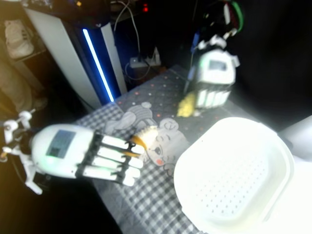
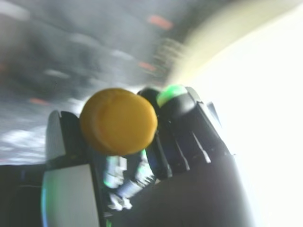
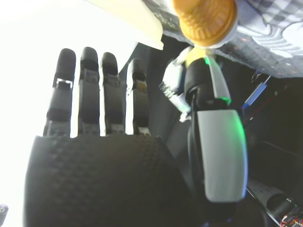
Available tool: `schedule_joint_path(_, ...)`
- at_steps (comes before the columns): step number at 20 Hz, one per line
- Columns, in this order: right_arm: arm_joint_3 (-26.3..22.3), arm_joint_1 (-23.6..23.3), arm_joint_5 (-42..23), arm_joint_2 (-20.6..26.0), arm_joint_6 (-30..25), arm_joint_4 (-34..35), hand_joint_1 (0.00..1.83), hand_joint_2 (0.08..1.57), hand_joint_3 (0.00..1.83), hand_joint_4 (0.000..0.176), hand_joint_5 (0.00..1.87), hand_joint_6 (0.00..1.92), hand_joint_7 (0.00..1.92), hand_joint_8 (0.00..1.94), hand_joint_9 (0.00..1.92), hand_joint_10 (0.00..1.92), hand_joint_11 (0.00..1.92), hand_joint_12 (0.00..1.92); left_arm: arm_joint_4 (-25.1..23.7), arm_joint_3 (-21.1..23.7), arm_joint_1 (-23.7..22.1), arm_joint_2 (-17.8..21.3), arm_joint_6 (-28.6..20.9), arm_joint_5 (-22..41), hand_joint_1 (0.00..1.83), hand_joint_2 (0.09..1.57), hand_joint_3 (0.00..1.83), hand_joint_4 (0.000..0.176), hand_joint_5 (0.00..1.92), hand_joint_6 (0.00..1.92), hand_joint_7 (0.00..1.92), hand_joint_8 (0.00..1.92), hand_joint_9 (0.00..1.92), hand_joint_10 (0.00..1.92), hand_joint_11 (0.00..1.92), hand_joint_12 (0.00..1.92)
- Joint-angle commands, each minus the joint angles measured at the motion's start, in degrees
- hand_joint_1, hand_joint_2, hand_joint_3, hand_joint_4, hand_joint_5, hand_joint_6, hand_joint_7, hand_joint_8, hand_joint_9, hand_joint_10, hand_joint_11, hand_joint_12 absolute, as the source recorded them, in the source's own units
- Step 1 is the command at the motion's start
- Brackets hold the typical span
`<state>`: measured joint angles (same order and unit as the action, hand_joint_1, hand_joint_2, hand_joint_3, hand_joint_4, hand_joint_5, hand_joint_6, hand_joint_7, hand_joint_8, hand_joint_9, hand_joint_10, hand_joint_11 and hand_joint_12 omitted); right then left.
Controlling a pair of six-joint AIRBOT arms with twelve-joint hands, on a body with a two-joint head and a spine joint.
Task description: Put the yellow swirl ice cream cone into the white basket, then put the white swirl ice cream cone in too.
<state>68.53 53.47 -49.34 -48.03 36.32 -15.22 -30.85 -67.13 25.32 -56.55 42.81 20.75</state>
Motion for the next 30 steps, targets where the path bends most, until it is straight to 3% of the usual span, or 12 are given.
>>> schedule_joint_path(1,0.2,-0.7,-6.1,0.2,0.2,2.0,0.77,1.13,0.0,0.092,0.42,0.0,0.39,0.01,0.41,0.01,0.05,0.85,2.2,0.0,-1.5,0.0,0.9,7.8,1.2,1.06,0.0,0.0,1.12,0.74,0.9,1.44,0.99,1.74,1.0,1.87)
schedule_joint_path(3,0.3,-0.7,-6.1,0.0,0.2,2.1,0.77,1.12,0.0,0.105,0.41,0.0,0.39,0.0,0.4,0.01,0.05,0.84,7.4,-1.0,-4.8,-0.9,7.6,8.5,1.26,1.08,0.0,0.0,1.2,0.38,0.93,1.34,0.96,1.49,0.92,1.7)
schedule_joint_path(6,0.7,-0.7,-6.1,-0.6,0.2,2.1,0.7,1.15,0.01,0.097,0.39,0.0,0.37,0.0,0.39,0.0,0.04,0.85,14.3,-6.9,-8.1,-5.7,13.8,4.6,1.2,1.01,0.0,0.0,1.25,0.49,0.85,1.53,0.88,1.84,0.9,1.9)
schedule_joint_path(8,0.8,-0.7,-6.1,-0.7,0.2,2.0,0.72,1.14,0.0,0.102,0.41,0.01,0.38,0.0,0.4,0.0,0.05,0.86,17.3,-12.5,-8.4,-9.9,13.9,1.3,1.21,0.99,0.0,0.0,1.3,0.41,0.99,1.02,0.94,1.32,0.83,1.54)
schedule_joint_path(10,0.8,-0.7,-6.2,-0.8,0.2,1.7,0.74,1.13,0.0,0.109,0.42,0.01,0.39,0.01,0.4,0.01,0.03,0.9,20.3,-20.5,-8.4,-16.3,13.9,-4.3,1.29,1.05,0.0,0.0,1.34,0.1,1.04,1.11,1.04,0.98,0.87,1.21)
schedule_joint_path(12,0.9,-0.8,-6.6,-1.0,0.2,1.3,0.74,1.14,0.0,0.112,0.41,0.0,0.37,0.0,0.37,0.0,0.0,0.87,21.1,-26.9,-8.5,-21.5,13.9,-9.3,1.29,1.05,0.0,0.0,1.36,0.04,1.07,1.08,1.03,0.97,0.87,1.27)
schedule_joint_path(13,1.1,-0.8,-6.8,-1.3,0.2,1.1,0.7,1.15,0.0,0.11,0.42,0.0,0.38,0.0,0.37,0.0,0.02,0.87,21.1,-29.8,-8.5,-23.7,13.9,-11.6,1.29,1.03,0.0,0.0,1.29,0.19,1.14,0.94,1.02,0.89,0.86,1.29)
schedule_joint_path(15,1.3,-1.4,-7.0,-2.1,0.2,0.3,0.68,1.15,0.0,0.114,0.42,0.0,0.39,0.0,0.36,0.0,0.02,0.86,21.2,-33.4,-8.5,-26.4,13.9,-14.1,1.08,0.94,0.0,0.0,0.95,0.01,1.01,0.11,1.01,0.26,0.79,0.89)
schedule_joint_path(16,1.3,-1.8,-7.0,-2.4,0.2,-0.3,0.7,1.15,0.0,0.113,0.42,0.0,0.39,0.0,0.36,0.0,0.03,0.86,21.5,-33.5,-8.5,-26.5,13.9,-14.0,0.95,0.91,0.0,0.0,0.78,0.0,0.9,0.02,0.92,0.09,0.62,0.76)
schedule_joint_path(22,1.0,-2.0,-12.2,-2.6,-4.9,-1.6,0.71,1.08,0.0,0.127,0.41,0.0,0.38,0.0,0.36,0.0,0.02,0.92,22.5,-23.8,-8.2,-19.7,13.8,-4.8,0.76,0.91,0.0,0.034,0.39,0.0,0.65,0.0,0.76,0.0,0.37,1.18)
schedule_joint_path(25,1.0,-2.0,-13.3,-3.1,-6.1,-1.9,0.67,1.02,0.0,0.172,0.28,0.0,0.31,0.0,0.34,0.0,0.02,0.94,22.4,-17.0,-7.0,-14.8,13.9,2.8,0.75,0.92,0.0,0.026,0.38,0.0,0.66,0.01,0.82,0.03,0.39,1.31)
schedule_joint_path(30,1.6,-2.1,-11.6,-5.4,-6.2,-3.0,0.67,1.0,0.0,0.171,0.19,0.0,0.18,0.0,0.2,0.0,0.0,0.67,22.6,-6.5,-2.1,-6.2,13.0,14.3,0.78,0.89,0.0,0.034,0.41,0.0,0.63,0.01,0.78,0.01,0.48,1.08)
